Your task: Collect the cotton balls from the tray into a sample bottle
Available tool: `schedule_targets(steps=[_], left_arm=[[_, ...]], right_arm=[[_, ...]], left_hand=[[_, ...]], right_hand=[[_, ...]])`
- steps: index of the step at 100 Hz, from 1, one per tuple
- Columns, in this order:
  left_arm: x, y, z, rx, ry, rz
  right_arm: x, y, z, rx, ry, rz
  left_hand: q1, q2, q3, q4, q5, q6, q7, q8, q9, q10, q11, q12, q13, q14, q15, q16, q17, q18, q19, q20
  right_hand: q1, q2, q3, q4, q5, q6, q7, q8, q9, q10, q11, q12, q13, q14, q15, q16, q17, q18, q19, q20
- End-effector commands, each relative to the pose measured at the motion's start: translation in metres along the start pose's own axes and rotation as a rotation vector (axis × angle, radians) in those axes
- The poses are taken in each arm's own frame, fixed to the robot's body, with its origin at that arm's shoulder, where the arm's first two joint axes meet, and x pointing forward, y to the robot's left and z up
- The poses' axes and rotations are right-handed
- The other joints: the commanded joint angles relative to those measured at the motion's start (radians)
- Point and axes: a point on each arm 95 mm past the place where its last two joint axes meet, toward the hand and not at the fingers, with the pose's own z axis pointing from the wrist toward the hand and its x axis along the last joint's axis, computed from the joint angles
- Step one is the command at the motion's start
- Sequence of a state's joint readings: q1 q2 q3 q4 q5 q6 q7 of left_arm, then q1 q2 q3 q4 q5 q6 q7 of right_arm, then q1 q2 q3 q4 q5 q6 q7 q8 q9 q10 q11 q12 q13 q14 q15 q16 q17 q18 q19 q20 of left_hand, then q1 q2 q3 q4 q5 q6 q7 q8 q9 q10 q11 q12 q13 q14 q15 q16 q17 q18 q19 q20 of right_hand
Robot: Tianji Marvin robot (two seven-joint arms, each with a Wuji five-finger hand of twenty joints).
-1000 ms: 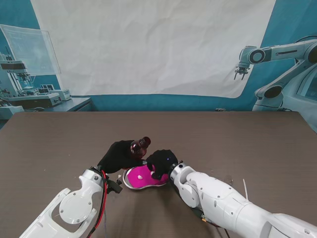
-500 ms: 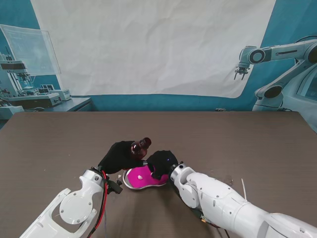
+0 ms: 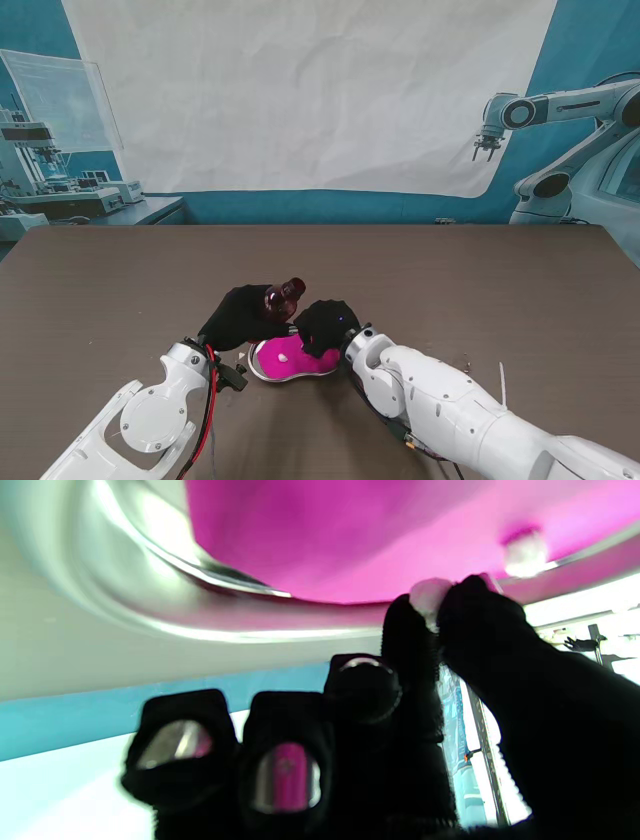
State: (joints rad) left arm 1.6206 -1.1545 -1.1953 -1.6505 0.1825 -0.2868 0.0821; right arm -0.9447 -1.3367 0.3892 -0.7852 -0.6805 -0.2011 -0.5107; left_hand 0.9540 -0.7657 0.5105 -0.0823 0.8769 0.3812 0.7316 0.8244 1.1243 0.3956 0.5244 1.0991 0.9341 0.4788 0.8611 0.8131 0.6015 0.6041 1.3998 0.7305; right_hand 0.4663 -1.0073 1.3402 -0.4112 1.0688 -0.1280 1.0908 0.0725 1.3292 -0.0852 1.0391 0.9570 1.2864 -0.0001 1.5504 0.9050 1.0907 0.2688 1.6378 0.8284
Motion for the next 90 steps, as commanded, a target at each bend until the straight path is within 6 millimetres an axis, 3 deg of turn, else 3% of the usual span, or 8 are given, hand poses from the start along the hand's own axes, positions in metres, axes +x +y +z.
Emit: schedule_targets(steps=[1, 26, 55, 74, 90], left_arm=[[0.000, 0.003, 0.000, -0.020, -0.002, -0.004], [0.000, 0.003, 0.000, -0.018, -0.008, -0.004], [0.001, 0.004, 0.001, -0.021, -0.004, -0.008], [0.004, 0.007, 0.005, -0.032, 0.011, -0.017], [0.006, 0.009, 0.008, -0.042, 0.020, -0.023]], right_arm=[[0.004, 0.000, -0.006, 0.016, 0.005, 0.028], [-0.003, 0.037, -0.026, -0.011, -0.066, 0.139], [-0.016, 0.121, -0.055, -0.123, -0.171, 0.202], [-0.007, 0.172, -0.067, -0.222, -0.160, 0.205], [0.008, 0.202, -0.075, -0.285, -0.115, 0.214]], left_hand=[[0.277, 0.465, 0.360, 0.014, 0.157, -0.112, 0.183, 0.017, 0.070, -0.017, 0.024, 0.015, 0.055, 0.039, 0.127, 0.042, -0.014, -0.087, 0.086, 0.037], [0.278, 0.465, 0.361, 0.014, 0.157, -0.110, 0.182, 0.017, 0.070, -0.017, 0.024, 0.013, 0.054, 0.039, 0.127, 0.042, -0.015, -0.087, 0.086, 0.037], [0.278, 0.463, 0.362, 0.013, 0.158, -0.110, 0.184, 0.018, 0.070, -0.016, 0.024, 0.014, 0.055, 0.039, 0.128, 0.043, -0.015, -0.086, 0.085, 0.037], [0.278, 0.463, 0.362, 0.013, 0.158, -0.110, 0.184, 0.019, 0.070, -0.017, 0.025, 0.015, 0.055, 0.040, 0.128, 0.043, -0.015, -0.088, 0.085, 0.037], [0.278, 0.462, 0.362, 0.013, 0.157, -0.110, 0.185, 0.019, 0.069, -0.016, 0.024, 0.016, 0.055, 0.039, 0.128, 0.043, -0.015, -0.086, 0.086, 0.037]], right_hand=[[0.010, 0.016, 0.044, 0.012, 0.022, 0.009, 0.039, 0.035, 0.025, -0.014, 0.038, 0.015, 0.029, -0.039, 0.060, 0.023, 0.028, 0.008, 0.069, -0.005], [0.013, 0.020, 0.035, 0.014, 0.015, 0.017, 0.040, 0.062, 0.023, -0.013, 0.043, 0.014, 0.029, -0.038, 0.061, 0.022, 0.027, 0.006, 0.072, -0.007], [0.025, 0.040, 0.008, 0.023, 0.008, 0.034, 0.035, 0.079, 0.019, -0.002, 0.041, 0.011, 0.029, -0.033, 0.062, 0.022, 0.025, 0.010, 0.079, -0.006], [0.027, 0.053, -0.010, 0.031, 0.005, 0.035, 0.028, 0.088, 0.017, 0.000, 0.040, 0.010, 0.029, -0.033, 0.061, 0.021, 0.025, 0.009, 0.082, -0.006], [0.026, 0.061, -0.018, 0.033, 0.003, 0.032, 0.025, 0.092, 0.014, -0.002, 0.038, 0.010, 0.029, -0.036, 0.059, 0.020, 0.025, 0.007, 0.082, -0.007]])
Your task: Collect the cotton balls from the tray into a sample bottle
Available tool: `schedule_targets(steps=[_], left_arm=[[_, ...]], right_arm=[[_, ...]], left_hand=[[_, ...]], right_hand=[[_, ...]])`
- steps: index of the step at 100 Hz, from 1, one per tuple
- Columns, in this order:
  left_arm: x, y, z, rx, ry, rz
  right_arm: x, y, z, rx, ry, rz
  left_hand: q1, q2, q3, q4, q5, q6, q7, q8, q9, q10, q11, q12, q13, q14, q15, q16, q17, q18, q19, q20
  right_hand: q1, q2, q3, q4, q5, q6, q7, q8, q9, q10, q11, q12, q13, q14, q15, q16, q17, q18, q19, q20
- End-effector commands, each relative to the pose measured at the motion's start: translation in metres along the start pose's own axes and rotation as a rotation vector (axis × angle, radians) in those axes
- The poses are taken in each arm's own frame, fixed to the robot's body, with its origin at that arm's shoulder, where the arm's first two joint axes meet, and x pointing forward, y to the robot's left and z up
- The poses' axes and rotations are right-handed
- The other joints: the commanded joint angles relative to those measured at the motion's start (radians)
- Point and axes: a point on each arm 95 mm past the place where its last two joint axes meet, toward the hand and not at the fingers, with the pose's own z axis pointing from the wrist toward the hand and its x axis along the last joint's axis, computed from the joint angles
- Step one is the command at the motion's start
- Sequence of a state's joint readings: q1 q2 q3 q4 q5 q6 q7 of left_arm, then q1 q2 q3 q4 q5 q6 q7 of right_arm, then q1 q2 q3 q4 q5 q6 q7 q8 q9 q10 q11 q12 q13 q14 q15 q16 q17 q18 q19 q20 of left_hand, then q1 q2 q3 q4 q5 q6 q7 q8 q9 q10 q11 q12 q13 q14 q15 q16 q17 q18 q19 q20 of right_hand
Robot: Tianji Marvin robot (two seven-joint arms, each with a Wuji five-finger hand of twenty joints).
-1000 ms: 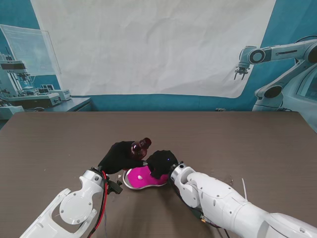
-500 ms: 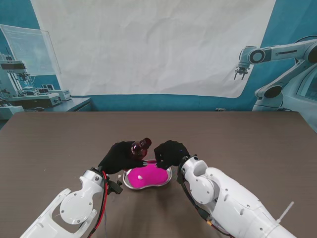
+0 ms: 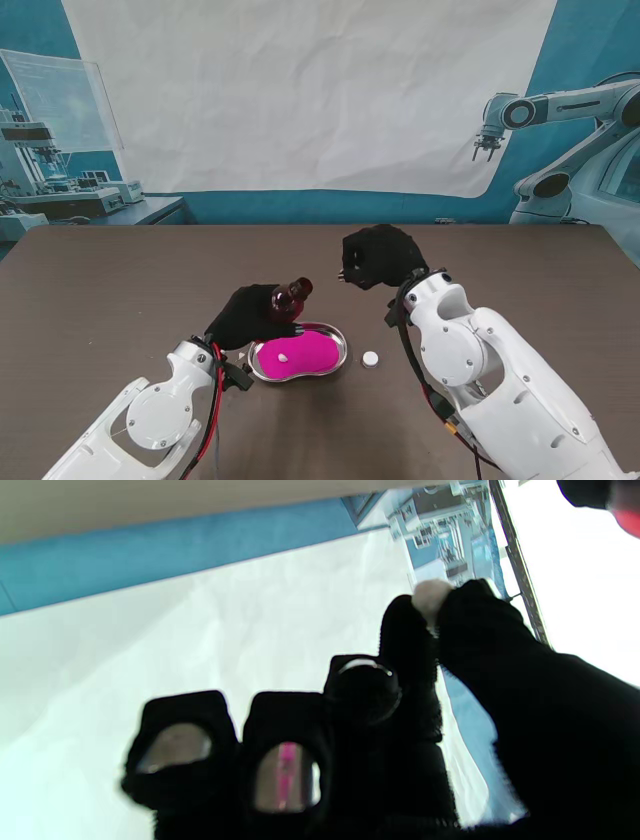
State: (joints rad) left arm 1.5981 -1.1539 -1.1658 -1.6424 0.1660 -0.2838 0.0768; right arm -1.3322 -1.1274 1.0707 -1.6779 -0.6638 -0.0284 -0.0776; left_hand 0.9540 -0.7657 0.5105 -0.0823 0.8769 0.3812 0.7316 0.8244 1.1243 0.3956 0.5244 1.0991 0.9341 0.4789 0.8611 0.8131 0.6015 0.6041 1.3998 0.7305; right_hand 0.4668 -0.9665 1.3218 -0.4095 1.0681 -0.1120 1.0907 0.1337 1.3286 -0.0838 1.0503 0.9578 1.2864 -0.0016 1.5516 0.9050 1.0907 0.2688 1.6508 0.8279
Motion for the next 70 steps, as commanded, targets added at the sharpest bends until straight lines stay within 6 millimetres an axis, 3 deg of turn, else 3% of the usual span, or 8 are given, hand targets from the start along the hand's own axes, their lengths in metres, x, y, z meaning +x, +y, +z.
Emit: schedule_targets(steps=[1, 30, 70], left_arm=[[0.003, 0.003, 0.002, -0.021, 0.011, -0.008], [0.004, 0.004, 0.006, -0.030, 0.022, -0.013], [0.005, 0.006, 0.011, -0.037, 0.037, -0.018]], right_arm=[[0.017, 0.014, 0.000, -0.023, 0.045, 0.015], [0.044, 0.031, -0.004, -0.055, 0.129, 0.069], [0.057, 0.019, -0.010, -0.021, 0.172, 0.119]], left_hand=[[0.278, 0.462, 0.362, 0.013, 0.157, -0.110, 0.185, 0.019, 0.069, -0.016, 0.024, 0.016, 0.055, 0.039, 0.128, 0.043, -0.015, -0.086, 0.086, 0.037], [0.278, 0.463, 0.362, 0.013, 0.157, -0.110, 0.186, 0.020, 0.070, -0.016, 0.025, 0.016, 0.055, 0.038, 0.128, 0.043, -0.015, -0.086, 0.086, 0.037], [0.278, 0.463, 0.362, 0.014, 0.157, -0.111, 0.186, 0.020, 0.070, -0.018, 0.025, 0.016, 0.056, 0.039, 0.129, 0.043, -0.014, -0.087, 0.086, 0.037]], right_hand=[[0.024, 0.021, -0.001, 0.031, 0.003, 0.016, 0.025, 0.031, 0.014, -0.004, 0.026, 0.009, 0.029, -0.036, 0.057, 0.020, 0.025, 0.006, 0.069, -0.006], [0.026, 0.023, -0.008, 0.033, 0.002, 0.014, 0.020, 0.036, 0.013, -0.007, 0.024, 0.010, 0.029, -0.039, 0.054, 0.019, 0.025, 0.001, 0.070, -0.008], [0.025, 0.023, -0.010, 0.034, 0.003, 0.017, 0.018, 0.039, 0.015, -0.006, 0.020, 0.010, 0.029, -0.034, 0.054, 0.019, 0.025, 0.001, 0.070, -0.009]])
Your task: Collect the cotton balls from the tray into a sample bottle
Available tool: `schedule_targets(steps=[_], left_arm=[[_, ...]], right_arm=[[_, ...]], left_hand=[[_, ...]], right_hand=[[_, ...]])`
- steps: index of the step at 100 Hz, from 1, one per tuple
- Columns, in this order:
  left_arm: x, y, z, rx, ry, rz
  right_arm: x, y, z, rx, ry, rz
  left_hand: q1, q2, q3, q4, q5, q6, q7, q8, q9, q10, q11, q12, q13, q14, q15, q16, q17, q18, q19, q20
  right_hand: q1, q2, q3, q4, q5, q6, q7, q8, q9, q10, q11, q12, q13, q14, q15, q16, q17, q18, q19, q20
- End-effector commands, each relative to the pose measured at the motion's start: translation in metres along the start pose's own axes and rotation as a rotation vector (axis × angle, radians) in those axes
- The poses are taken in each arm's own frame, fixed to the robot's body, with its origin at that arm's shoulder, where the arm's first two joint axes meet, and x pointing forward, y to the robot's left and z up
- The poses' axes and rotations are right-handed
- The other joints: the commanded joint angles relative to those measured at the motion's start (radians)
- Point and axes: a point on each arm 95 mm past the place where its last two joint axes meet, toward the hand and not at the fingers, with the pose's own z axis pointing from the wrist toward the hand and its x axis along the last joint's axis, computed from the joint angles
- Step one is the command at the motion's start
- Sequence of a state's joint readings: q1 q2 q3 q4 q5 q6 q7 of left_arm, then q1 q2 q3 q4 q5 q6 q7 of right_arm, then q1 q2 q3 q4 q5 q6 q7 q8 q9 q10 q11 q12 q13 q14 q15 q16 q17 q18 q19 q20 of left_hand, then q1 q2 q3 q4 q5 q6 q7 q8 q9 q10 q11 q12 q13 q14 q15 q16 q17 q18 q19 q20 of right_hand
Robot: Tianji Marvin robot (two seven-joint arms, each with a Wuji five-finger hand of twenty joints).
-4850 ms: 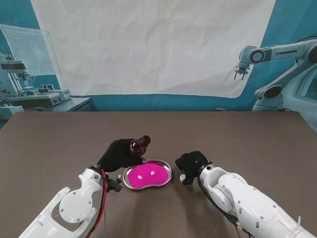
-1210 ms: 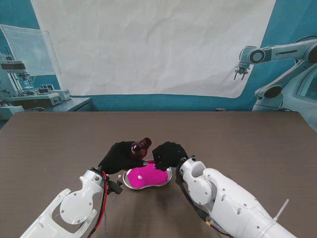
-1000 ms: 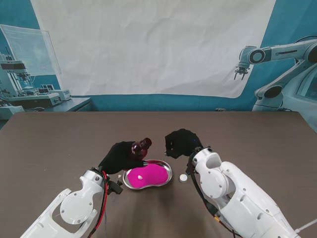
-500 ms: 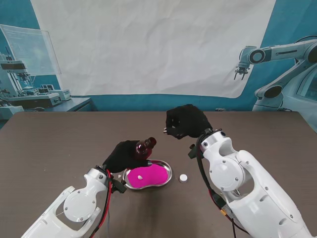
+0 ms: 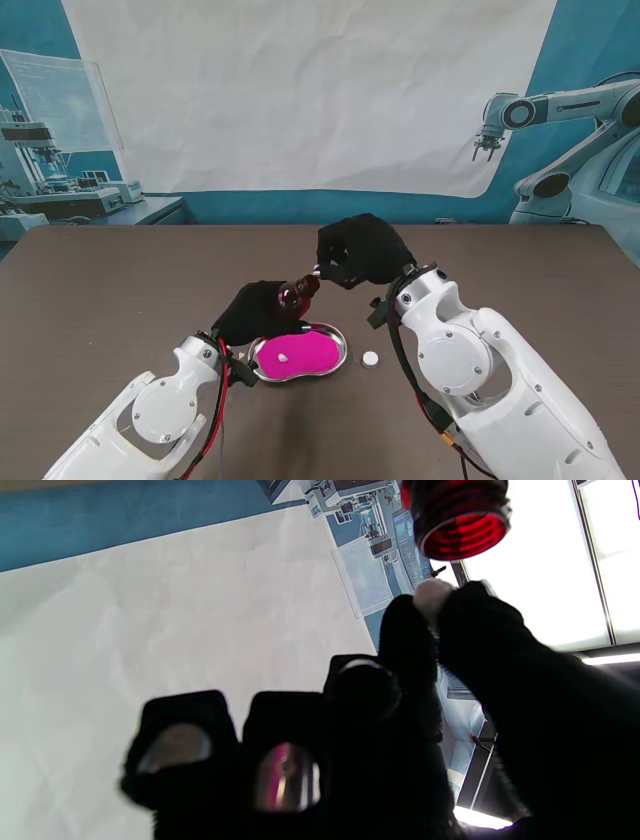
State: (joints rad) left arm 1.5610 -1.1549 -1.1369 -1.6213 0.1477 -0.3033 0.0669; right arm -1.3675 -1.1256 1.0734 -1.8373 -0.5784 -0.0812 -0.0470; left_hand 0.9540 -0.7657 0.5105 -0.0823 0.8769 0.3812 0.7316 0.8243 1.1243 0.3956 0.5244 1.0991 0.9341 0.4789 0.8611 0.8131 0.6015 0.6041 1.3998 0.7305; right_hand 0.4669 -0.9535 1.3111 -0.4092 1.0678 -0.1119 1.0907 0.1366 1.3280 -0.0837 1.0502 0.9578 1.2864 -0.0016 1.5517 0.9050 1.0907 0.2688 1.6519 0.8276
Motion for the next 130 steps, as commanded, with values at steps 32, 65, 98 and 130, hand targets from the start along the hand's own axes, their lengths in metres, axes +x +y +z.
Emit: schedule_targets(steps=[32, 65, 98, 130], left_arm=[[0.002, 0.003, 0.002, -0.014, 0.007, -0.006], [0.002, 0.003, 0.002, -0.012, 0.011, -0.008], [0.009, 0.002, 0.000, -0.007, 0.041, -0.010], [0.012, 0.002, -0.001, -0.012, 0.055, -0.006]], right_arm=[[0.006, -0.017, -0.003, 0.041, 0.026, 0.019], [0.005, -0.023, -0.003, 0.059, 0.032, 0.009], [0.002, -0.019, -0.003, 0.077, 0.031, -0.011], [-0.001, -0.013, -0.005, 0.084, 0.025, -0.014]], left_hand=[[0.277, 0.462, 0.363, 0.014, 0.158, -0.110, 0.186, 0.020, 0.071, -0.017, 0.025, 0.015, 0.057, 0.040, 0.128, 0.042, -0.014, -0.086, 0.086, 0.037], [0.277, 0.462, 0.363, 0.014, 0.158, -0.111, 0.186, 0.020, 0.072, -0.016, 0.025, 0.014, 0.056, 0.040, 0.128, 0.042, -0.014, -0.086, 0.086, 0.037], [0.277, 0.462, 0.364, 0.014, 0.158, -0.111, 0.188, 0.021, 0.072, -0.017, 0.026, 0.015, 0.057, 0.038, 0.130, 0.043, -0.011, -0.088, 0.088, 0.037], [0.276, 0.463, 0.364, 0.015, 0.158, -0.112, 0.188, 0.021, 0.072, -0.019, 0.026, 0.014, 0.058, 0.036, 0.129, 0.042, -0.011, -0.088, 0.088, 0.037]], right_hand=[[0.024, 0.012, 0.001, 0.034, 0.002, 0.015, 0.015, 0.035, 0.016, -0.007, 0.018, 0.011, 0.029, -0.032, 0.052, 0.019, 0.025, 0.001, 0.069, -0.009], [0.005, 0.039, -0.016, 0.034, -0.022, 0.026, -0.019, -0.008, 0.003, -0.004, -0.024, -0.009, 0.028, -0.020, 0.039, 0.014, 0.009, 0.008, 0.059, -0.009], [-0.004, 0.099, -0.017, 0.048, -0.071, 0.050, -0.048, -0.033, -0.039, -0.001, -0.046, -0.018, 0.029, -0.021, 0.018, 0.005, -0.015, 0.004, 0.049, -0.004], [-0.013, 0.165, -0.010, 0.064, -0.108, 0.070, -0.065, -0.035, -0.074, 0.003, -0.054, -0.025, 0.028, -0.021, -0.005, -0.006, -0.042, -0.004, 0.043, 0.004]])
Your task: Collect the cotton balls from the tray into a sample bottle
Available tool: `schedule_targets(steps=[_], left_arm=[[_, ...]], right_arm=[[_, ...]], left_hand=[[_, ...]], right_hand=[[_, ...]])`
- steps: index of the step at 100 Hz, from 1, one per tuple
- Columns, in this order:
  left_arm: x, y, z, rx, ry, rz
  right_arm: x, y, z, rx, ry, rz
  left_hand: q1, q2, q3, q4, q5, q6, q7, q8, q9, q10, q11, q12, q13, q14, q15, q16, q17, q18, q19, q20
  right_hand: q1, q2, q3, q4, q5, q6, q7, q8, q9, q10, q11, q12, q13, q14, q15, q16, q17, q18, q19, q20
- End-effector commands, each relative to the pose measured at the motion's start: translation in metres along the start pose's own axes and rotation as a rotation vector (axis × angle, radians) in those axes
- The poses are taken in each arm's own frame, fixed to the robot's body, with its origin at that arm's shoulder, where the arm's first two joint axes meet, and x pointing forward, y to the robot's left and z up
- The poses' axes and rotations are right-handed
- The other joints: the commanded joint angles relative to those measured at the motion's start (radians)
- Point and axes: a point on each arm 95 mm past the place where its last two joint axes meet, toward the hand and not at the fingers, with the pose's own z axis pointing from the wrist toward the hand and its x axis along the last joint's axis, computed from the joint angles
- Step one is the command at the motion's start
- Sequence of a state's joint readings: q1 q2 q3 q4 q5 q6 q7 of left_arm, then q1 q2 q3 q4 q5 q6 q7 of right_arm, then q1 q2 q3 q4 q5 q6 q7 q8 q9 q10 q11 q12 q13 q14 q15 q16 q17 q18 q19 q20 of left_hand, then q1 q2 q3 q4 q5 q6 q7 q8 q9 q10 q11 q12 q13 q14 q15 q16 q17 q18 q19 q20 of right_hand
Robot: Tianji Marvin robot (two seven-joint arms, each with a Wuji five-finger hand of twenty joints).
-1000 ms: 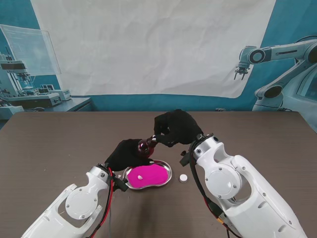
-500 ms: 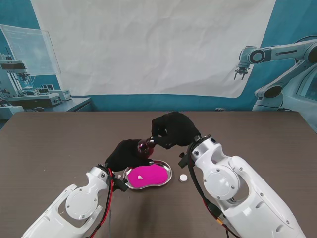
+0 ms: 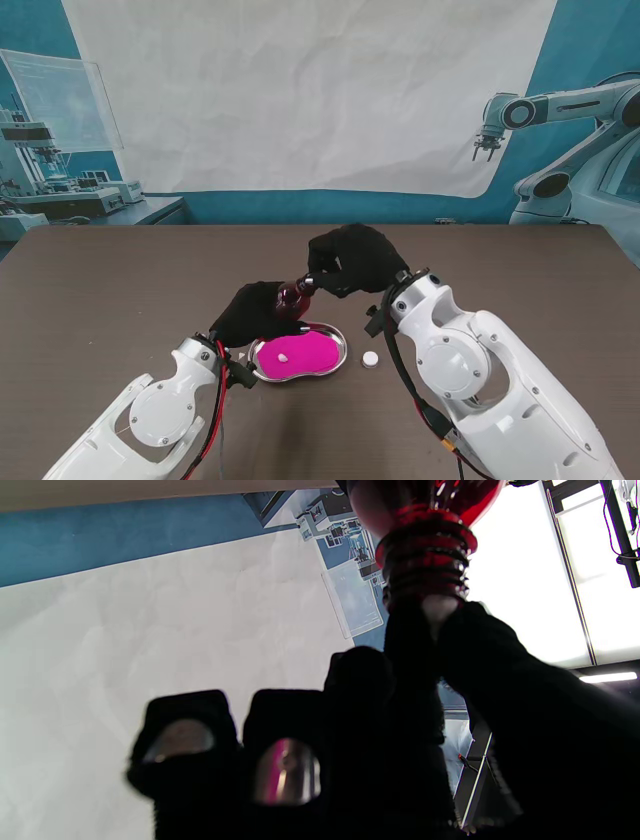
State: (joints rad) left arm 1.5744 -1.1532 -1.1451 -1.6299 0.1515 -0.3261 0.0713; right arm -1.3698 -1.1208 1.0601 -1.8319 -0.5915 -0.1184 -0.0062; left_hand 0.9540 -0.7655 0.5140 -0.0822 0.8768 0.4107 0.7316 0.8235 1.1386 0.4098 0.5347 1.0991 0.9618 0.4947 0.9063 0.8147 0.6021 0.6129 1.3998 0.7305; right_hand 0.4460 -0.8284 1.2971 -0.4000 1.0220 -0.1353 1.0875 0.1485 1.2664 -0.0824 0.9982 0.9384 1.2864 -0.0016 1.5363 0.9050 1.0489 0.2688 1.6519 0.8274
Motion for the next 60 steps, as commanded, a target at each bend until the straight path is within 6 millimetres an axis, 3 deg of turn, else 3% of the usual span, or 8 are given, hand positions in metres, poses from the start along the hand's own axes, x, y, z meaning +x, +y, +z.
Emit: schedule_targets(steps=[1, 32, 60], left_arm=[[0.0102, 0.0028, 0.0028, -0.019, 0.035, -0.006], [0.0109, 0.0028, 0.0035, -0.020, 0.039, -0.005], [0.0113, 0.0039, 0.0029, -0.019, 0.034, -0.009]], right_arm=[[-0.0042, -0.0031, -0.0029, 0.024, -0.012, -0.004], [-0.0053, 0.0004, -0.0038, 0.028, -0.008, 0.006], [-0.0051, 0.0022, -0.0038, 0.029, -0.002, 0.007]], left_hand=[[0.276, 0.463, 0.360, 0.015, 0.158, -0.142, 0.188, 0.022, 0.058, -0.033, 0.015, 0.014, 0.031, 0.020, 0.084, 0.040, -0.012, -0.097, 0.088, 0.037], [0.276, 0.463, 0.361, 0.015, 0.159, -0.142, 0.189, 0.022, 0.059, -0.034, 0.016, 0.013, 0.031, 0.021, 0.084, 0.040, -0.012, -0.097, 0.088, 0.037], [0.276, 0.462, 0.361, 0.014, 0.159, -0.141, 0.189, 0.022, 0.057, -0.032, 0.015, 0.013, 0.030, 0.022, 0.083, 0.040, -0.012, -0.097, 0.088, 0.036]], right_hand=[[0.006, 0.043, 0.003, 0.055, -0.063, 0.094, -0.064, -0.047, -0.014, 0.002, -0.003, -0.006, 0.028, -0.019, 0.008, -0.007, 0.000, -0.005, 0.043, 0.004], [-0.055, 0.105, -0.017, 0.067, -0.059, 0.120, -0.125, -0.037, -0.040, 0.010, -0.008, -0.020, 0.029, -0.017, -0.004, -0.015, -0.017, -0.011, 0.040, 0.014], [-0.030, 0.104, 0.006, 0.075, -0.067, 0.123, -0.126, -0.024, -0.040, 0.011, -0.005, -0.025, 0.029, -0.013, -0.009, -0.018, -0.023, -0.013, 0.042, 0.018]])
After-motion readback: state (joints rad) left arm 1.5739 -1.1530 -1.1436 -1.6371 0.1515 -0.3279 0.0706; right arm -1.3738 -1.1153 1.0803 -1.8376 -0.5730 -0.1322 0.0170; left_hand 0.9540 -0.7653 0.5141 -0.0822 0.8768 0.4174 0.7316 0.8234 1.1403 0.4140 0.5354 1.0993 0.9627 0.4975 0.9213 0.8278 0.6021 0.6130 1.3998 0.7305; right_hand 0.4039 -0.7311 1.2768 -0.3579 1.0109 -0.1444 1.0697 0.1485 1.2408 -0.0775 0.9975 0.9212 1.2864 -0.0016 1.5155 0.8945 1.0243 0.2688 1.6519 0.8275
